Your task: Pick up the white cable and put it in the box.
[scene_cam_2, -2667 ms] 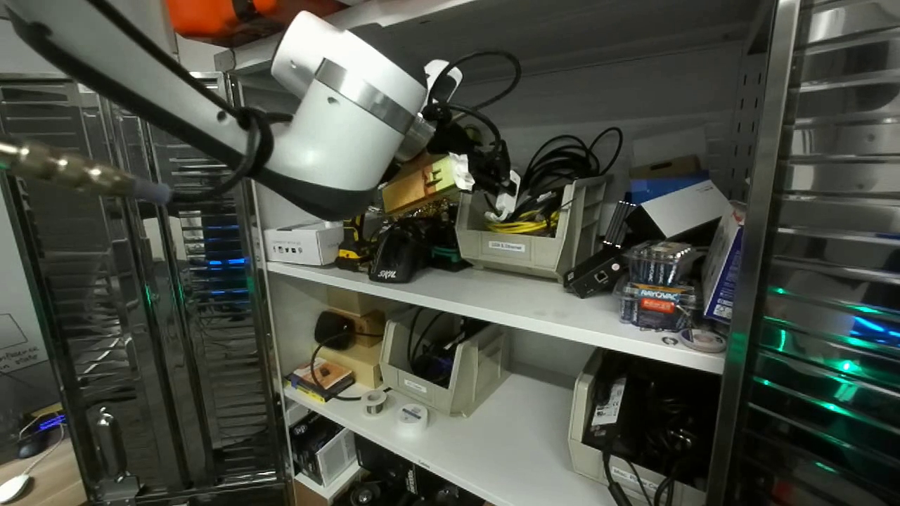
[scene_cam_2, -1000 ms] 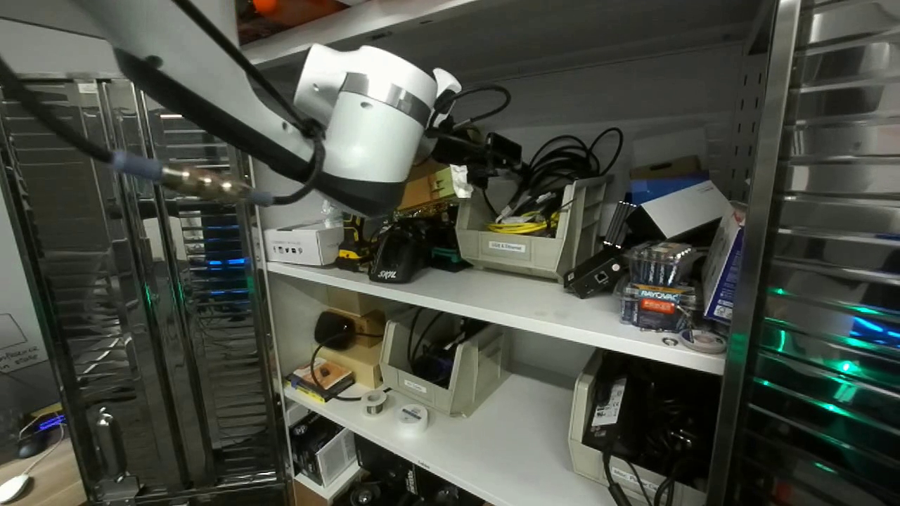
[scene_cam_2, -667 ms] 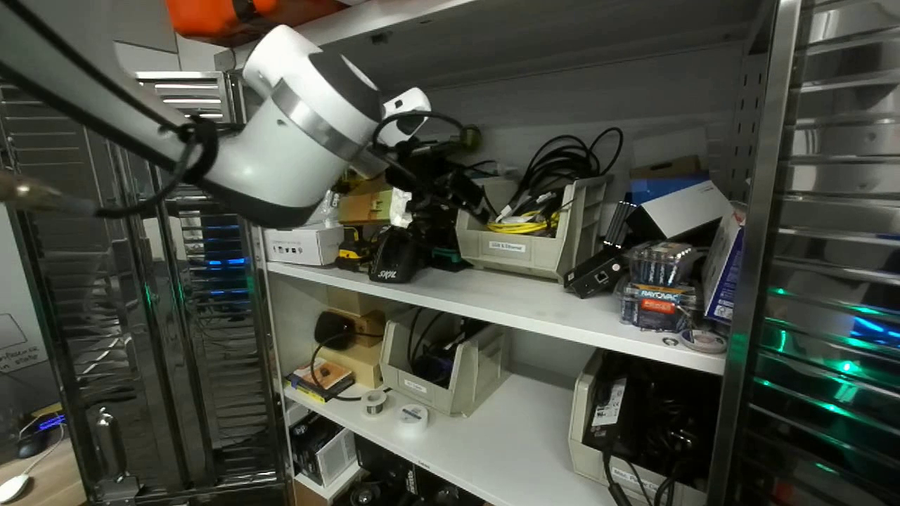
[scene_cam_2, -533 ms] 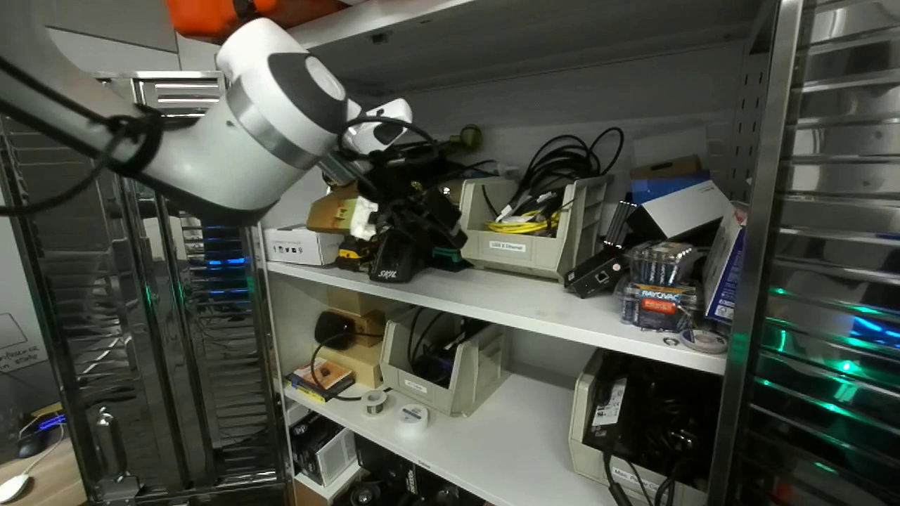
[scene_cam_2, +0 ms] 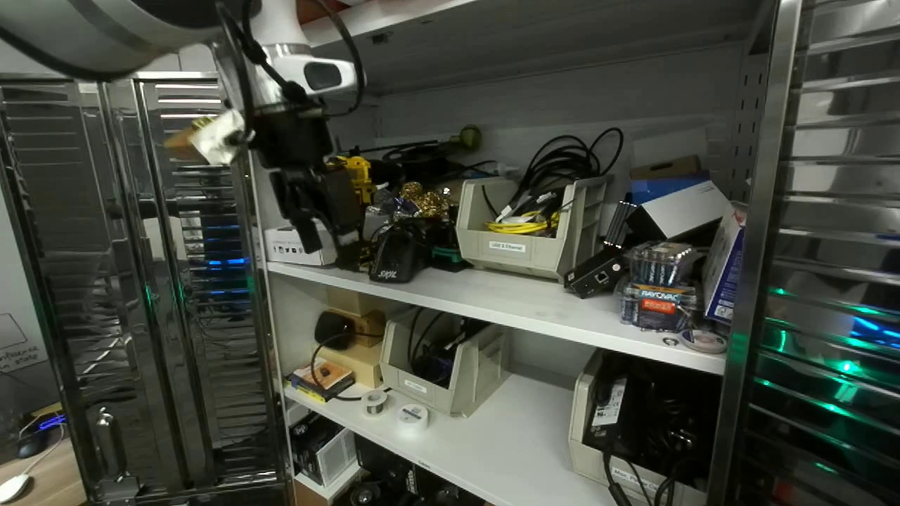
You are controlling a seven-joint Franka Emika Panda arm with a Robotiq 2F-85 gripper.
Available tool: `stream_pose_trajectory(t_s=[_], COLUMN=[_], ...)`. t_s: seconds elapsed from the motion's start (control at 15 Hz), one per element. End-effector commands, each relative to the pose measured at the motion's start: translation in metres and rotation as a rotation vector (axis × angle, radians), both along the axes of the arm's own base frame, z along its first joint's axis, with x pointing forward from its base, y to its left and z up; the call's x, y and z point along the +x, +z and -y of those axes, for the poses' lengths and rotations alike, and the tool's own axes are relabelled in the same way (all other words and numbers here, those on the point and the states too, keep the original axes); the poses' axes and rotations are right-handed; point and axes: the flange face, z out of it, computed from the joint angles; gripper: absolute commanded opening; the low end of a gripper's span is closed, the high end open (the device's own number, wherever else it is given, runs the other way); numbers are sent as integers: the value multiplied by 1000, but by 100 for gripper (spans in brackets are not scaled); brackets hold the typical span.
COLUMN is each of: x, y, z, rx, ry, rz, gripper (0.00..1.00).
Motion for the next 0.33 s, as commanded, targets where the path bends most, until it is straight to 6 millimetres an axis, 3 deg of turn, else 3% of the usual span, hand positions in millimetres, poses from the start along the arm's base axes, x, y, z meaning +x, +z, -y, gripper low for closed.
stream_pose_trajectory(t_s=[0.0,0.07,0.13,0.27], x=[-37,-44,-35,-46], y=[54,64,42,60], z=[9,11,10,14], rx=[127,155,108,136], ry=[120,144,85,115], rz=[-131,-185,-138,-169], gripper=[100,100,100,100])
